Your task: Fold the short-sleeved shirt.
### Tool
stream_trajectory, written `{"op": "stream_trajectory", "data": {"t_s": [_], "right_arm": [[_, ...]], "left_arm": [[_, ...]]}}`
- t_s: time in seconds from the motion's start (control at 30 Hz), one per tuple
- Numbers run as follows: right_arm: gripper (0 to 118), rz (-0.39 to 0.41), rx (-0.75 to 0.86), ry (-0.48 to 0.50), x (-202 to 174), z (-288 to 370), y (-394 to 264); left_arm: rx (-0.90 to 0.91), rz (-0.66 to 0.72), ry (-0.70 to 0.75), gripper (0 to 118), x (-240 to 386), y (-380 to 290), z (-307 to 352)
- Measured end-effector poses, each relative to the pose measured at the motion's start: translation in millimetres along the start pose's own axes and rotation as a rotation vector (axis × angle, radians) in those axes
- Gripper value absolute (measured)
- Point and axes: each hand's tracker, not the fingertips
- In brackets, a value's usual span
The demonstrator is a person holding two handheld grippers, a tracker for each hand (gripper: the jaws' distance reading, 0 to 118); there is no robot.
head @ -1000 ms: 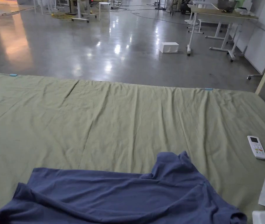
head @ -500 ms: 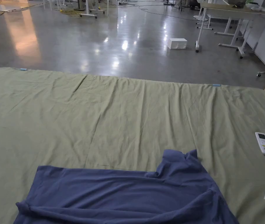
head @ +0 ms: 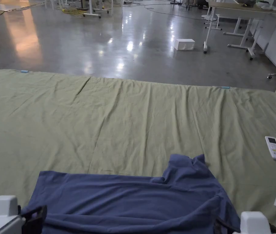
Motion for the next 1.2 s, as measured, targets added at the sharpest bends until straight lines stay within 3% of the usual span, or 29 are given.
{"op": "stream_trajectory", "data": {"t_s": [0.17,0.27,0.33,0.4,0.47,0.57,0.77,1.2], "right_arm": [[79,-0.072,0.191,0.013,-24.3,5.6,38.5],[51,-0.083,0.284,-0.012,-36.9,6.9,52.1],[23,-0.091,0.329,-0.025,-41.6,8.6,57.6],[10,-0.098,0.371,-0.024,-43.5,10.4,62.8],[3,-0.125,0.379,-0.011,-44.4,11.3,64.8],[0,-0.090,0.407,-0.024,-47.7,11.7,69.0],[0,-0.075,0.394,-0.004,-48.8,6.1,71.4],[0,-0.054,0.260,-0.010,-39.6,-23.5,54.7]], "left_arm": [[0.231,-0.037,0.021,62,38.2,30.2,18.7],[0.323,-0.042,0.031,60,50.5,40.7,27.6],[0.351,-0.041,0.038,46,50.8,44.5,28.1],[0.388,-0.048,0.056,15,53.3,45.8,31.5],[0.402,-0.055,0.070,7,54.6,45.6,32.3],[0.421,-0.054,0.046,1,51.7,45.4,37.1],[0.359,-0.089,0.059,1,41.5,48.7,27.3],[-0.149,0.044,0.025,1,-36.5,96.4,-105.5]]}}
